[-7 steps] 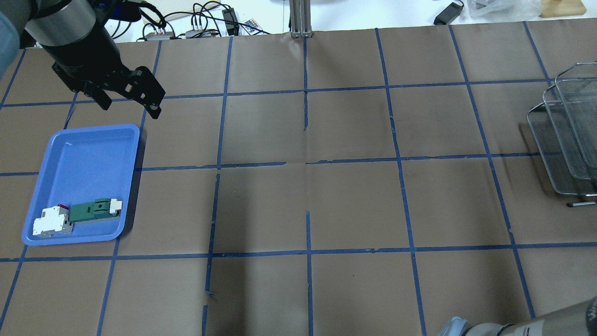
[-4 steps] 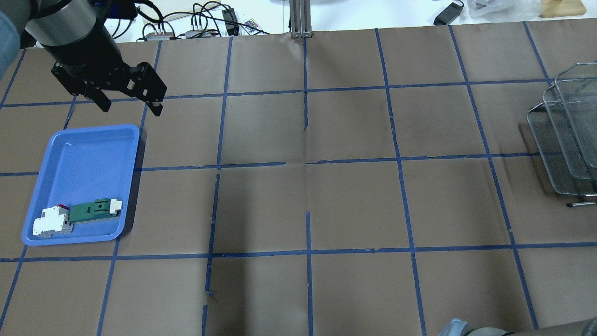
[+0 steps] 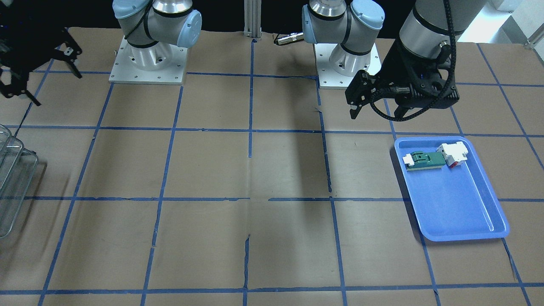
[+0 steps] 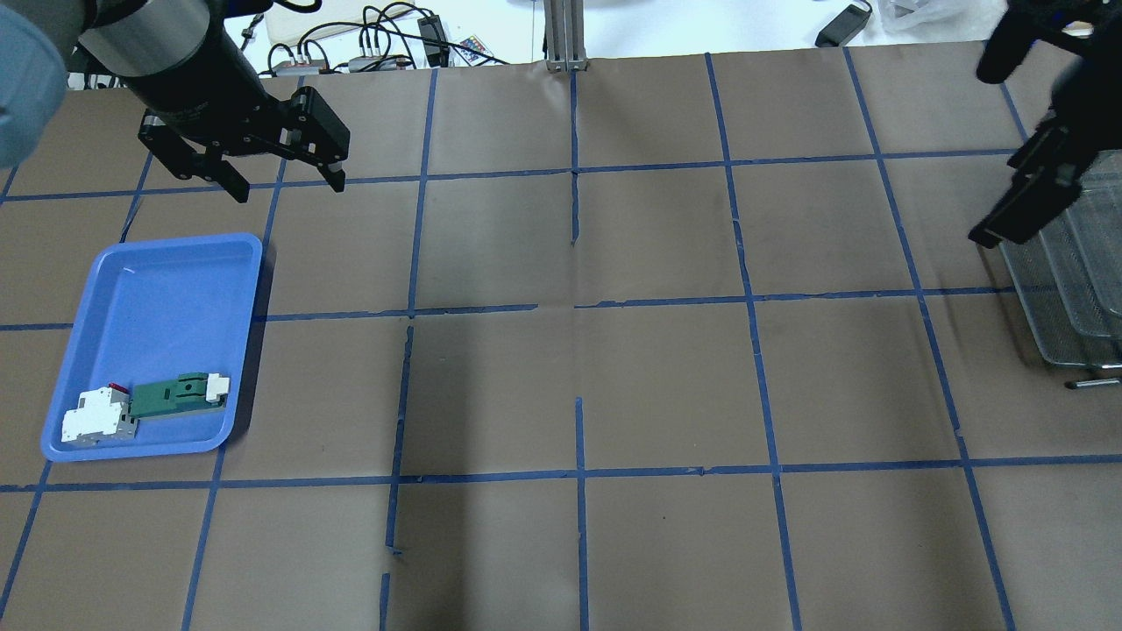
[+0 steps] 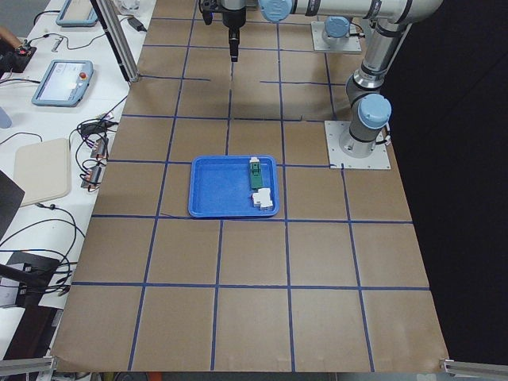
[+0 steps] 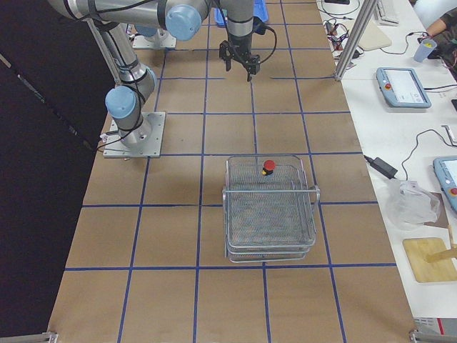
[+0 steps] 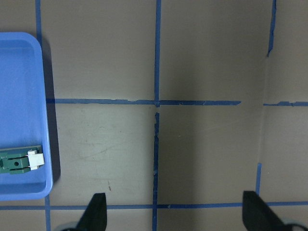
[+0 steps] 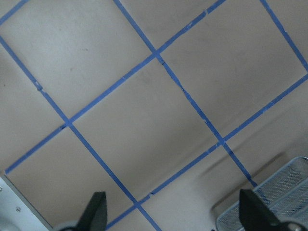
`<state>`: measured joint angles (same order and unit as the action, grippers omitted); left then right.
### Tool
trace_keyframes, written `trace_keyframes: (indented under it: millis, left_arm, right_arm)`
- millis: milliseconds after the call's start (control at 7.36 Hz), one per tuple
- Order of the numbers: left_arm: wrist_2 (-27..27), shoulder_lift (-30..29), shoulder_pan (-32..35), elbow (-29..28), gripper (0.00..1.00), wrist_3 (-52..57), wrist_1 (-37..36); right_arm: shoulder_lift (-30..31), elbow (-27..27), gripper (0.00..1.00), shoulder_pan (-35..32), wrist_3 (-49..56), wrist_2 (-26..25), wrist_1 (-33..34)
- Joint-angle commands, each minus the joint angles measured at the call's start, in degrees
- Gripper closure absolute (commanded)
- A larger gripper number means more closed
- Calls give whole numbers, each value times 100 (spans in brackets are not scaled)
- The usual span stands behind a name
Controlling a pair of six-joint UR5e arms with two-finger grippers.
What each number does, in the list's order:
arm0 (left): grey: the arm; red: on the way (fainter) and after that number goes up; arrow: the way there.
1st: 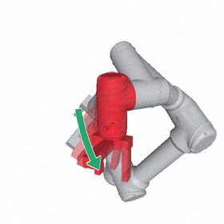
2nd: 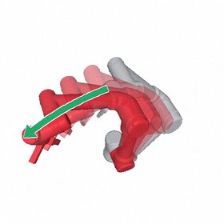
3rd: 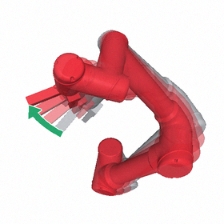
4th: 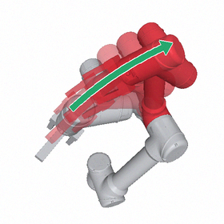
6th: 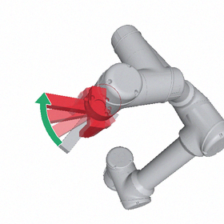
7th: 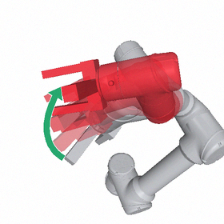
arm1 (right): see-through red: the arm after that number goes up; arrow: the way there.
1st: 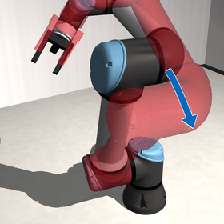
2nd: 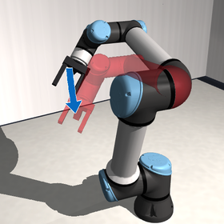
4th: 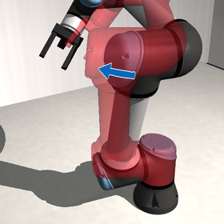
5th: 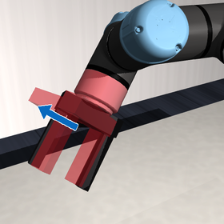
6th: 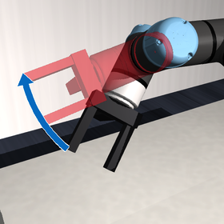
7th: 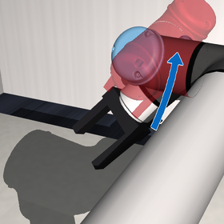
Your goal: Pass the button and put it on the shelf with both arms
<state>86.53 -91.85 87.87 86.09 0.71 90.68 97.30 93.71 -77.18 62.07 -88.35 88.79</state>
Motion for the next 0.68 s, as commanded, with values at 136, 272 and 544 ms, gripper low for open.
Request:
trace_keyframes:
  millis: [136, 272, 544]
  left_arm:
    - [5, 1, 54, -5, 0, 17, -41]
    - [5, 18, 54, 13, 0, 78, -41]
    - [5, 18, 46, 4, 0, 96, -42]
  right_arm:
    - [-359, -168, 0, -1254, -3071, 2, 384]
    - [-761, -508, 0, -1351, -4027, 37, 333]
    - [-1387, -1483, 0, -1519, -5166, -50, -313]
